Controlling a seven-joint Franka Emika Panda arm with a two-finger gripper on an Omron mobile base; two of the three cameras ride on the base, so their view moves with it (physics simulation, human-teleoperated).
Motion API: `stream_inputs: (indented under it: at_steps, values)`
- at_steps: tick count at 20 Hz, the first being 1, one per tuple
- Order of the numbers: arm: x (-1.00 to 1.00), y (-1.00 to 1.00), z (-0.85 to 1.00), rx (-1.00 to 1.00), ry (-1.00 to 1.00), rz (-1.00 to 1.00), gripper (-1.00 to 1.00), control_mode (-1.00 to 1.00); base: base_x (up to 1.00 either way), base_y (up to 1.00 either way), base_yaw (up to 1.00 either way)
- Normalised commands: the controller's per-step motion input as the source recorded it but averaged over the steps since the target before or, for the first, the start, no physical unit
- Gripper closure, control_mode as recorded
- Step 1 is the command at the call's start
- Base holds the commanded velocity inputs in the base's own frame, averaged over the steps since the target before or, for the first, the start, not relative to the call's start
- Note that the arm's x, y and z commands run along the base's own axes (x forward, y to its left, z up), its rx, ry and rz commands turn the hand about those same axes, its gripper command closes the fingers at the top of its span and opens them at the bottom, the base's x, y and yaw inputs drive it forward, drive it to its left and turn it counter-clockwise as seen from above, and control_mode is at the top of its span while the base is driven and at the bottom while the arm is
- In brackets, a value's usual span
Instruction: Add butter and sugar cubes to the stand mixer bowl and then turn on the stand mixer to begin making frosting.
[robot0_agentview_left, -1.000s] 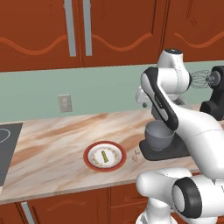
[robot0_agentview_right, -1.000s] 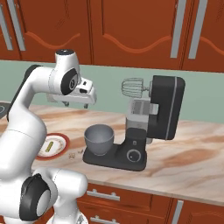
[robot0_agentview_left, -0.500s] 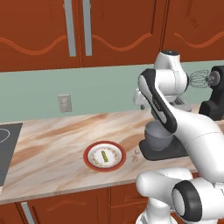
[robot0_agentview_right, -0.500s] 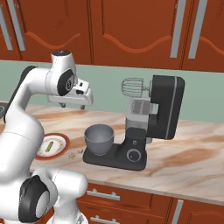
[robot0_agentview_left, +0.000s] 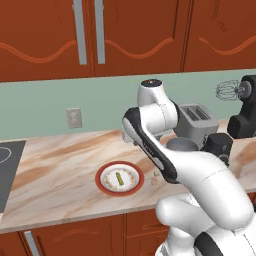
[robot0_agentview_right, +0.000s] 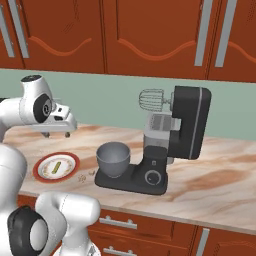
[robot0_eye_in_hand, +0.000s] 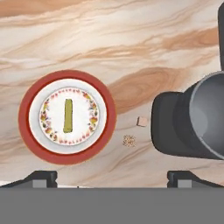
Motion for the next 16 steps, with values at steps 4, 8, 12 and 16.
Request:
stream_inputs:
  at_steps: [4, 8, 12, 16]
  values:
    - [0.00, 0.75, -0.67, -0.09, 0.13, -0.06, -1.00, -1.00, 0.00, 0.00, 0.00]
    - [0.01, 0.27, -0.69, -0.01, 0.20, 0.00, -1.00, -1.00, 0.00, 0.00, 0.00]
    - [0.13, 0.15, -0.58, 0.00, 0.15, -0.02, -1.00, -1.00, 0.00, 0.00, 0.00]
    - [0.28, 0.08, -0.48, 0.00, 0.12, -0.07, -1.00, -1.00, 0.00, 0.00, 0.00]
